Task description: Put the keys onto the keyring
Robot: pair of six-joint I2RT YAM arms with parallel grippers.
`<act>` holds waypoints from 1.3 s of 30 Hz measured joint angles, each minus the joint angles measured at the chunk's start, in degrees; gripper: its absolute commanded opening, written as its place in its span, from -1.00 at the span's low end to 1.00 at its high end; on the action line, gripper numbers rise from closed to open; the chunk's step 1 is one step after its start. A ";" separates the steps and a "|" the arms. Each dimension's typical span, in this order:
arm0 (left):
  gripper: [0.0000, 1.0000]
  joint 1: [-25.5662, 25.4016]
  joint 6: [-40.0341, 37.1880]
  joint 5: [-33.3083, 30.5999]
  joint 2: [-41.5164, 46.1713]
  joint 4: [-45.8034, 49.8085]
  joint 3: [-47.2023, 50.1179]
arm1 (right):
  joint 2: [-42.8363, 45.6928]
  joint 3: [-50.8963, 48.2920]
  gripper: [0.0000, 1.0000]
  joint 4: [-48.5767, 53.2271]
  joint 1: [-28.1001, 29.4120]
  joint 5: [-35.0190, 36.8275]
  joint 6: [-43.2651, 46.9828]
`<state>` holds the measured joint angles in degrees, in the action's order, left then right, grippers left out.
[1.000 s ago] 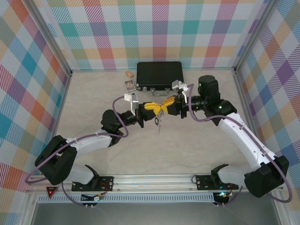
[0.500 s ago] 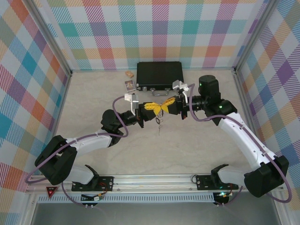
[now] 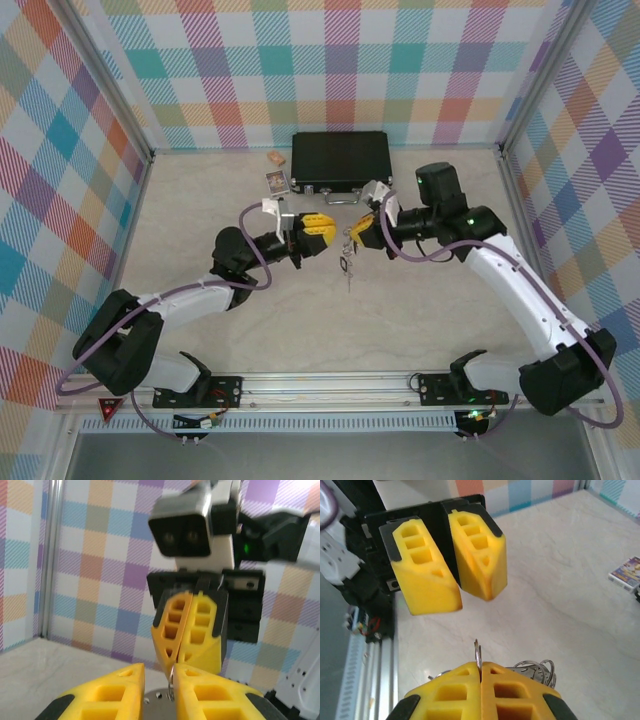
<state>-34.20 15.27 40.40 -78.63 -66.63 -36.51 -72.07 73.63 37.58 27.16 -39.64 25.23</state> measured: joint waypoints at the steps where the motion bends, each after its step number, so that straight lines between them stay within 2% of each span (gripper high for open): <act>1: -0.57 0.02 -1.29 0.39 0.55 2.03 0.00 | -1.16 1.88 -1.00 1.99 0.59 1.36 1.53; 11: -0.57 0.00 -14.62 2.47 5.14 21.53 -0.17 | -7.19 8.17 -1.00 13.40 4.94 11.43 11.34; 17: -0.57 0.00 -19.67 2.64 5.09 29.51 -1.95 | -9.29 8.72 -1.00 16.28 7.15 14.23 13.57; 24: -0.57 -0.17 -22.27 3.41 4.42 32.33 -2.45 | -10.27 9.11 -1.00 17.57 8.74 15.72 14.69; 39: -0.58 -0.22 -22.58 6.34 3.13 33.53 -3.08 | -10.29 9.11 -1.00 17.75 8.83 16.31 14.69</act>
<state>-34.41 -7.31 46.74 -75.50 -33.10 -39.59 -82.37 82.74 55.33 35.99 -23.33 39.92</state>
